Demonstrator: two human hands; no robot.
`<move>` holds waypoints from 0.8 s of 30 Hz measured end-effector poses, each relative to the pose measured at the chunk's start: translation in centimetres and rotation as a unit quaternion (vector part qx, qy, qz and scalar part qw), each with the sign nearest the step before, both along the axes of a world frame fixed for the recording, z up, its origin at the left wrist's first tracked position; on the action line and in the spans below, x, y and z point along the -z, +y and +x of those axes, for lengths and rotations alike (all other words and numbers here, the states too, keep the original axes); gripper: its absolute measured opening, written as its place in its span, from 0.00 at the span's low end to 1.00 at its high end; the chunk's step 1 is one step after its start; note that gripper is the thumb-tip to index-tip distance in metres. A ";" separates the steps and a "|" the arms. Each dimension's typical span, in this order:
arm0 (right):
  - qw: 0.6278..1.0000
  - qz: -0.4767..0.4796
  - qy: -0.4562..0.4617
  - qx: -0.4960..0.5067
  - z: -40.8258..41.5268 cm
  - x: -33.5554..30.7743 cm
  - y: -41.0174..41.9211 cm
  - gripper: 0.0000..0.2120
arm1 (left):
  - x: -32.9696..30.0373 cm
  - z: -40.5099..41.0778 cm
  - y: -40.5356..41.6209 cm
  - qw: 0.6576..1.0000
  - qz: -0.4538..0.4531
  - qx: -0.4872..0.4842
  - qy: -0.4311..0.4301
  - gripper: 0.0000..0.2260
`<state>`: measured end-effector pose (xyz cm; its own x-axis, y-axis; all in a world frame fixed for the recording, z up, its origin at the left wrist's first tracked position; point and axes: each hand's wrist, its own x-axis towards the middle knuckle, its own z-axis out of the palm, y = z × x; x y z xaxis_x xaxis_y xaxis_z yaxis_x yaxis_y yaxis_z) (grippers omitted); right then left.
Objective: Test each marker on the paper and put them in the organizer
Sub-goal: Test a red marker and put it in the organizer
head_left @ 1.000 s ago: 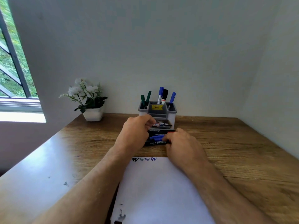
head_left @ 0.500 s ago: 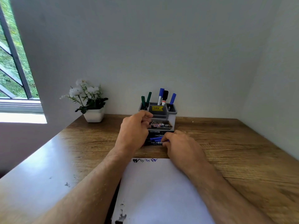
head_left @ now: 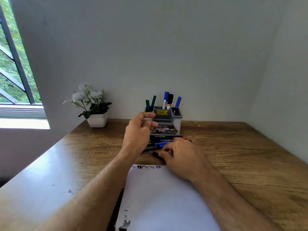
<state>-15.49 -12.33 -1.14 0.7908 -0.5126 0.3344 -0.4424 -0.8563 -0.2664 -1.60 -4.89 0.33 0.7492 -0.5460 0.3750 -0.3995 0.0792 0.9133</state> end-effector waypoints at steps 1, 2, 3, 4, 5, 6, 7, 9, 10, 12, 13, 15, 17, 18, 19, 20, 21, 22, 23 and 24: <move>1.000 -0.002 0.017 0.004 0.1 0.0 0.0 0.16 | 0.0 0.1 0.0 1.000 -0.005 -0.008 0.005 0.13; 1.000 -0.006 0.026 0.004 0.2 0.0 0.0 0.18 | 0.1 0.3 0.0 1.000 -0.012 -0.011 0.011 0.13; 1.000 -0.008 0.029 0.001 0.2 0.0 0.0 0.18 | 0.3 0.4 0.0 1.000 -0.020 -0.012 0.018 0.13; 1.000 -0.009 0.024 -0.004 0.3 0.0 0.0 0.17 | 0.3 0.4 0.0 0.999 -0.028 -0.014 0.022 0.13; 1.000 -0.012 0.011 -0.009 0.3 0.0 0.0 0.15 | 0.3 0.5 0.0 0.999 -0.036 -0.017 0.023 0.14; 1.000 -0.018 -0.010 -0.014 0.3 0.0 0.0 0.14 | 0.3 0.5 0.0 0.999 -0.045 -0.021 0.022 0.14; 0.999 -0.027 -0.042 -0.018 0.2 0.1 -0.1 0.13 | 0.3 0.5 -0.1 0.998 -0.054 -0.026 0.020 0.14; 0.991 -0.043 -0.125 -0.031 0.0 -0.1 -0.1 0.11 | 0.2 0.5 -0.1 0.996 -0.072 -0.040 0.017 0.14; 0.985 -0.045 -0.164 -0.040 -0.1 -0.2 -0.1 0.10 | 0.2 0.5 -0.1 0.995 -0.081 -0.047 0.018 0.14; 0.971 -0.039 -0.228 -0.061 -0.3 -0.6 0.2 0.08 | 0.2 0.6 0.0 0.993 -0.096 -0.056 0.027 0.13; 0.963 -0.035 -0.259 -0.072 -0.4 -0.8 0.4 0.07 | 0.2 0.6 0.0 0.993 -0.099 -0.057 0.031 0.12; 0.945 -0.022 -0.310 -0.097 -0.6 -1.1 0.7 0.06 | 0.2 0.7 0.0 0.994 -0.089 -0.059 0.034 0.10; 0.931 -0.006 -0.343 -0.123 -0.6 -1.2 1.0 0.06 | 0.2 0.6 0.1 0.996 -0.063 -0.052 0.037 0.07; 0.926 -0.004 -0.353 -0.132 -0.6 -1.2 1.0 0.06 | 0.2 0.5 0.1 0.997 -0.045 -0.044 0.041 0.07; 0.923 -0.003 -0.360 -0.138 -0.6 -1.3 1.0 0.07 | 0.3 0.5 0.1 0.998 -0.027 -0.037 0.047 0.09; 0.920 -0.003 -0.366 -0.142 -0.6 -1.2 1.0 0.07 | 0.3 0.4 0.1 0.998 -0.012 -0.029 0.057 0.11; 0.918 -0.004 -0.370 -0.145 -0.6 -1.2 1.0 0.07 | 0.3 0.4 0.2 0.997 -0.006 -0.015 0.076 0.13; 0.918 -0.005 -0.370 -0.145 -0.6 -1.2 1.0 0.08 | 0.3 0.4 0.2 0.995 -0.013 0.006 0.103 0.14; 0.920 -0.003 -0.365 -0.144 -0.5 -1.2 1.0 0.08 | 0.3 0.4 0.3 0.990 -0.028 0.031 0.135 0.15; 0.923 0.001 -0.358 -0.138 -0.5 -1.1 1.0 0.09 | 0.3 0.4 0.3 0.983 -0.048 0.053 0.166 0.14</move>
<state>-15.96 -11.37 -0.04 0.4672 -0.3266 0.8216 0.0830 -0.9090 -0.4085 -1.19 -4.55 0.06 0.7804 -0.6011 0.1723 -0.0645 0.1966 0.9784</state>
